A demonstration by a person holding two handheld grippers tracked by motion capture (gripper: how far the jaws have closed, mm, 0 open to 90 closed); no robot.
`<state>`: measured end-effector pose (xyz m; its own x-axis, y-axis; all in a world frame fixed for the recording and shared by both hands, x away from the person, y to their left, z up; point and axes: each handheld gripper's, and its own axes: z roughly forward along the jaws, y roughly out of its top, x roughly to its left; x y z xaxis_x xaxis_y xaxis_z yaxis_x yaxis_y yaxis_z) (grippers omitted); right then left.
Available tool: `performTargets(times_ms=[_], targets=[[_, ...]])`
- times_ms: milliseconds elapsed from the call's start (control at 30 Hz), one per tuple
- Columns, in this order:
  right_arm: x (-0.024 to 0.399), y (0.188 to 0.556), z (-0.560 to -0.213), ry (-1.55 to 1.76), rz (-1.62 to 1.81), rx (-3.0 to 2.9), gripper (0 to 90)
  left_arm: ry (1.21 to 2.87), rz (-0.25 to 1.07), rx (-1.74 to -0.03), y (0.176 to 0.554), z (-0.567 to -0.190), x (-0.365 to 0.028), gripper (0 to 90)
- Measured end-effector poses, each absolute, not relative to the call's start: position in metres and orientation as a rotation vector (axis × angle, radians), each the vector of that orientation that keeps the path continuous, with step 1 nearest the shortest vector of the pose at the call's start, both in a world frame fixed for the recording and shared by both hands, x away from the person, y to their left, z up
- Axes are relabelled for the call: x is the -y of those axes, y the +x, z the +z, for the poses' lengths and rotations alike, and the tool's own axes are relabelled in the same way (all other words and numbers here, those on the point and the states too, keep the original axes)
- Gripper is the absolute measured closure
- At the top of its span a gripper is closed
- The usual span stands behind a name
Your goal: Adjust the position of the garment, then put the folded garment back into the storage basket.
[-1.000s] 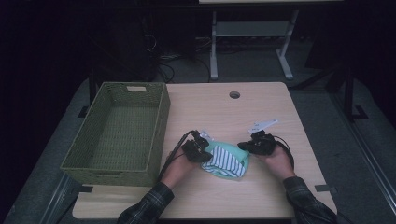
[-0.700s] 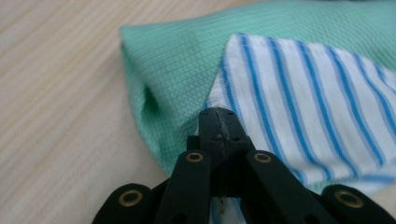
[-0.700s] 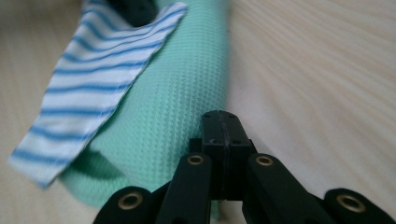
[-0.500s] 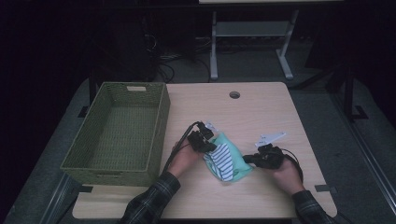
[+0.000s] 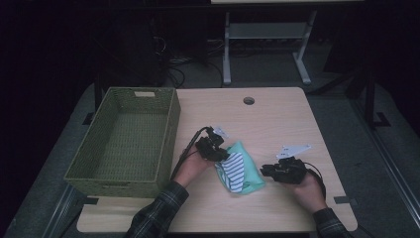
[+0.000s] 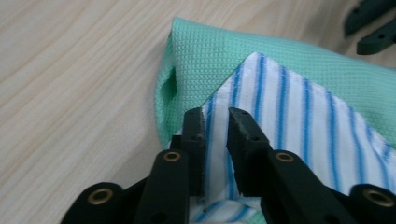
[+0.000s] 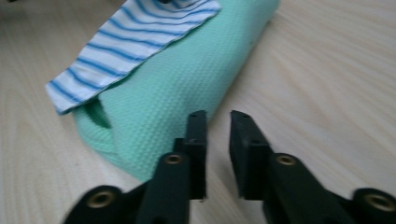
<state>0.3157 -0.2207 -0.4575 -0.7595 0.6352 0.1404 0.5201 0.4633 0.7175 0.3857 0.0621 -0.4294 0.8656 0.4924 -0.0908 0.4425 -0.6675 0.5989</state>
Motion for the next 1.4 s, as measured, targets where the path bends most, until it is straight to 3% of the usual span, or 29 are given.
performTargets(times_ms=[233,600,967,1400], targets=[[0.239,0.315,-0.46,1.078,1.141,-2.495,43.8,2.42,0.065,-0.627,0.372,-0.42,-0.064,52.3],[0.26,0.321,-0.473,1.198,1.057,-2.408,15.1,2.429,0.017,-0.56,0.352,-0.416,-0.064,31.5],[0.259,0.324,-0.481,1.166,1.009,-2.374,13.0,2.513,0.044,-0.483,0.338,-0.429,-0.052,19.3],[0.259,0.323,-0.482,1.16,1.028,-2.38,10.0,2.533,0.091,-0.448,0.339,-0.431,-0.051,16.6]])
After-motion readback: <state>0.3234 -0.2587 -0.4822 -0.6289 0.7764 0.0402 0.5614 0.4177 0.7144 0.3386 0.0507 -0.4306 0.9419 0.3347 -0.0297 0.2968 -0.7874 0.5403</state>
